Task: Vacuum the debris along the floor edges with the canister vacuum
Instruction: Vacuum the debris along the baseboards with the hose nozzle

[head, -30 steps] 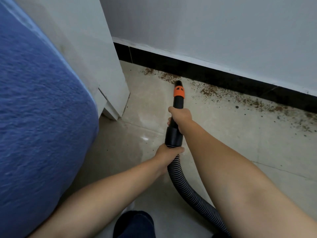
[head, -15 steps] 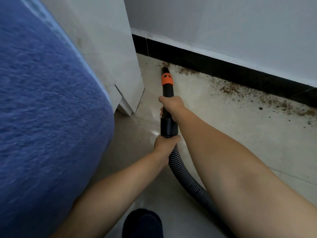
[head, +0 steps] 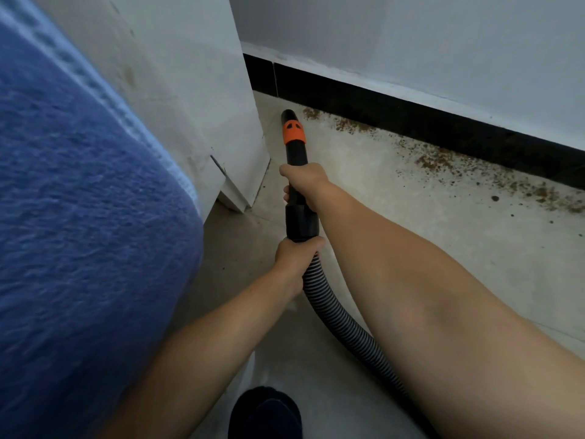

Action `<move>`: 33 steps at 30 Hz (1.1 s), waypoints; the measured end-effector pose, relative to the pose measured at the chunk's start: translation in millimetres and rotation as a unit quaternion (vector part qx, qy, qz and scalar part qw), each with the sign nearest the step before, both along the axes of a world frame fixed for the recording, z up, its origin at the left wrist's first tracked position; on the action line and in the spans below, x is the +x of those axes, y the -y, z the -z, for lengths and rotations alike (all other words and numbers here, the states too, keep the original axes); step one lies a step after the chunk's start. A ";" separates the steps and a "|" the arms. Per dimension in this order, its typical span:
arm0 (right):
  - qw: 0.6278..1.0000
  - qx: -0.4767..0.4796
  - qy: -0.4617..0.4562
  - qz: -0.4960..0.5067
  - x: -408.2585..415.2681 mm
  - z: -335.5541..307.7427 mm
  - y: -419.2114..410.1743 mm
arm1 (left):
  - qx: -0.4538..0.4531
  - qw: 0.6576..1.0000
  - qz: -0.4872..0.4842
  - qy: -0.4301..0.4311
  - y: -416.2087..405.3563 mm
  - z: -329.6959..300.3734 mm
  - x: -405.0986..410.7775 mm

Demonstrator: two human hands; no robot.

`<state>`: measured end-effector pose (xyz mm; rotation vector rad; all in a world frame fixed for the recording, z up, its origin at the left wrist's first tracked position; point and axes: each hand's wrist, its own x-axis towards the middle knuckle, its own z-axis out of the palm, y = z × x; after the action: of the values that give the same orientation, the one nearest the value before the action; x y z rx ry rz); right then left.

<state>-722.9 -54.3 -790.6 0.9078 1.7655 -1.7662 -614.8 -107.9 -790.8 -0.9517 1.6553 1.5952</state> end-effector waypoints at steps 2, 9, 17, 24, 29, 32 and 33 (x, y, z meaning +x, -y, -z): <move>1.000 0.014 0.004 0.005 7.6 2.7 -3.6 | -0.002 1.000 0.016 0.007 -2.9 1.5 6.9; 0.997 0.040 0.013 0.062 41.9 8.9 -27.5 | 0.009 0.997 0.079 0.012 -13.8 2.4 32.5; 0.987 0.054 0.021 0.152 64.6 6.5 -77.3 | 0.025 0.985 0.170 0.000 -43.0 -3.7 43.4; 0.983 0.062 0.027 0.172 56.8 6.1 -93.2 | 0.021 0.983 0.183 0.000 -55.8 0.0 36.0; 0.988 0.057 0.019 0.144 52.1 11.4 -69.2 | 0.020 0.989 0.148 0.003 -42.2 4.7 35.6; 0.992 0.059 0.009 0.112 46.9 13.8 -52.8 | 0.014 0.994 0.108 0.002 -34.1 7.3 34.7; 0.993 0.062 0.008 0.099 45.0 13.9 -48.1 | 0.012 0.995 0.096 0.002 -31.8 7.5 35.0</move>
<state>-678.0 -6.2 -804.5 1.1822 1.8452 -1.7792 -579.7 -76.1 -798.3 -0.7578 1.6667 1.4787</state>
